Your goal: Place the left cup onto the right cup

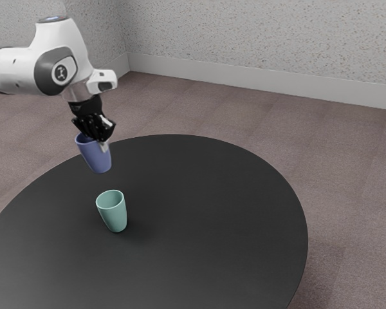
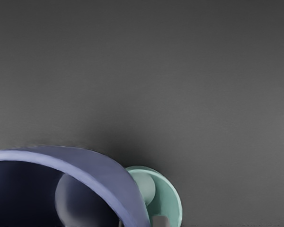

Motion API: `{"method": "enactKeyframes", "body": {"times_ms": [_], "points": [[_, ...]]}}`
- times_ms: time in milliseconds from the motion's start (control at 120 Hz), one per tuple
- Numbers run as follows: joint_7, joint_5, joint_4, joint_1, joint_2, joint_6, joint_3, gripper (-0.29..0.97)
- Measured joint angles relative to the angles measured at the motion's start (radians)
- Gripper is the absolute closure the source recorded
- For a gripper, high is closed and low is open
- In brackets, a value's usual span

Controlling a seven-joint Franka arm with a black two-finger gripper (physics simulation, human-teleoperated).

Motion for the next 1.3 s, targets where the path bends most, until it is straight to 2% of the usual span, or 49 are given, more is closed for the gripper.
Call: {"method": "enactKeyframes", "body": {"times_ms": [475,1300], "points": [[-0.002,0.010,-0.113,-0.024,-0.088,-0.004,-0.011,0.78],[-0.006,0.019,-0.165,-0.024,-0.033,0.080,-0.033,0.78]]}}
